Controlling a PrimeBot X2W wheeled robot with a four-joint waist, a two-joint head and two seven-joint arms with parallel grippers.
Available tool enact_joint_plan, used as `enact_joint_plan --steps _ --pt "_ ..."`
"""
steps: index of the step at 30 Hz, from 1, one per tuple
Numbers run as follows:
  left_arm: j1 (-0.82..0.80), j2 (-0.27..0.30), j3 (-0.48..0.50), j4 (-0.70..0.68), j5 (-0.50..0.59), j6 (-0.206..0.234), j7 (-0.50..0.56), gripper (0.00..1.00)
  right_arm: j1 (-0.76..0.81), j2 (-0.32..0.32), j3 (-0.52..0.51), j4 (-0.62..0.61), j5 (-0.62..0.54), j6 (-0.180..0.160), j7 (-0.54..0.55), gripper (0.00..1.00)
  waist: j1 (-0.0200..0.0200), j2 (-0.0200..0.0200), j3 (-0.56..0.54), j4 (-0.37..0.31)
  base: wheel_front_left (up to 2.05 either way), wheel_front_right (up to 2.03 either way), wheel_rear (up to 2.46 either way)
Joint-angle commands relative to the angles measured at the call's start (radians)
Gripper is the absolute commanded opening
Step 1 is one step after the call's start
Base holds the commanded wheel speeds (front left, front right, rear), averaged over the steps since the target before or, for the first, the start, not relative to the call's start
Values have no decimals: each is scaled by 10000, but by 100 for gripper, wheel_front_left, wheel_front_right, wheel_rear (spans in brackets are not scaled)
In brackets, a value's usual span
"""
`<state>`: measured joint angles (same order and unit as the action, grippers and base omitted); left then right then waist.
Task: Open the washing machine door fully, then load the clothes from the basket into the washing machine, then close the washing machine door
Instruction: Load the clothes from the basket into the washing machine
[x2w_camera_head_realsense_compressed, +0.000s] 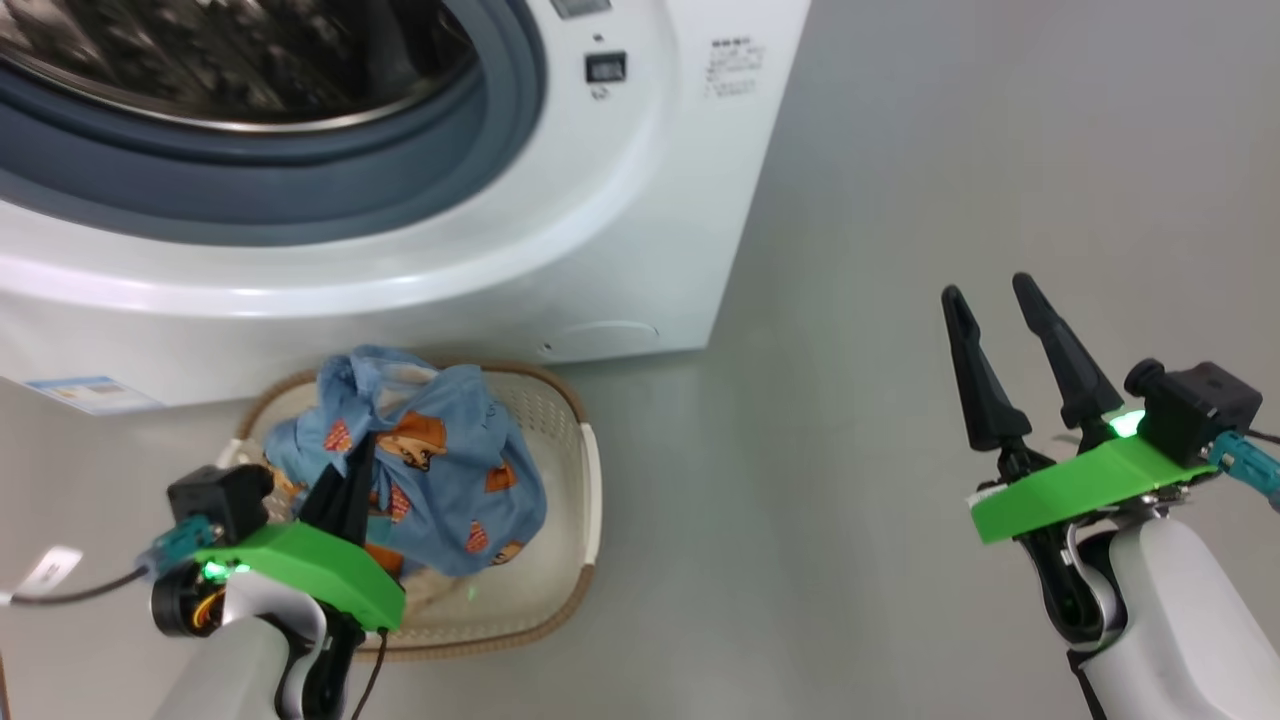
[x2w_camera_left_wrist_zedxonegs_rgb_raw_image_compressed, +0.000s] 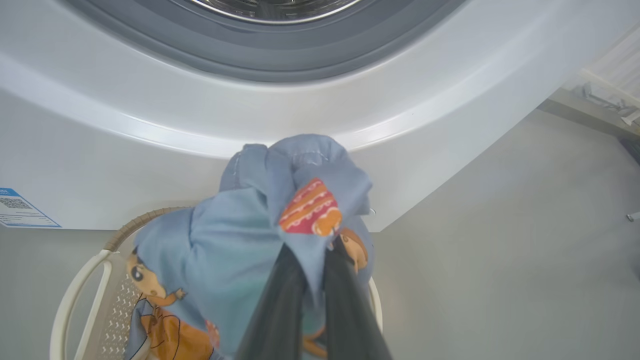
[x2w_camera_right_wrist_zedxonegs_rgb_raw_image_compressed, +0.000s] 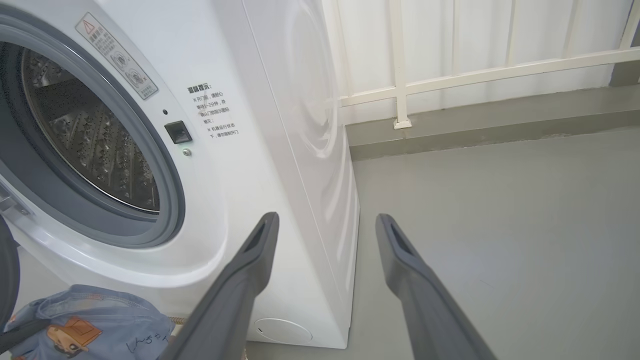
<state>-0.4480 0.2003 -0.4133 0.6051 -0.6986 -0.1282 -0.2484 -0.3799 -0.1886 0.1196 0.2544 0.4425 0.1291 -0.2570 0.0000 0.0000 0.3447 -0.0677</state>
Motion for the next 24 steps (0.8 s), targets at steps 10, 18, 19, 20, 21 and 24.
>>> enact_joint_plan --steps 10,18,19,20,21,24 --pt "1164 -326 1781 -1976 1263 118 -133 0 694 -212 71 -122 95 16 -48 100 0 0 -1299 679 0 0 0" --pt "1861 -719 2387 -3401 1938 175 -133 0 1013 -346 58 -33 109 16 -48 100 0 0 -1869 902 0 0 0" --pt "1958 -761 2430 -3517 1972 181 -133 0 1047 -353 56 -27 112 16 -48 100 0 0 -1931 921 0 0 0" --pt "2028 -790 2480 -3631 2015 198 -133 0 1081 -357 47 -15 116 16 -48 100 0 0 -1993 942 0 0 0" --pt "2079 -805 2532 -3751 2083 221 -133 0 1115 -356 44 -1 119 16 -48 100 0 0 -2055 956 0 0 0" --pt "2205 -867 2676 -4132 2220 266 -133 0 1163 -363 67 4 124 16 -48 100 0 0 -2160 969 0 0 0"
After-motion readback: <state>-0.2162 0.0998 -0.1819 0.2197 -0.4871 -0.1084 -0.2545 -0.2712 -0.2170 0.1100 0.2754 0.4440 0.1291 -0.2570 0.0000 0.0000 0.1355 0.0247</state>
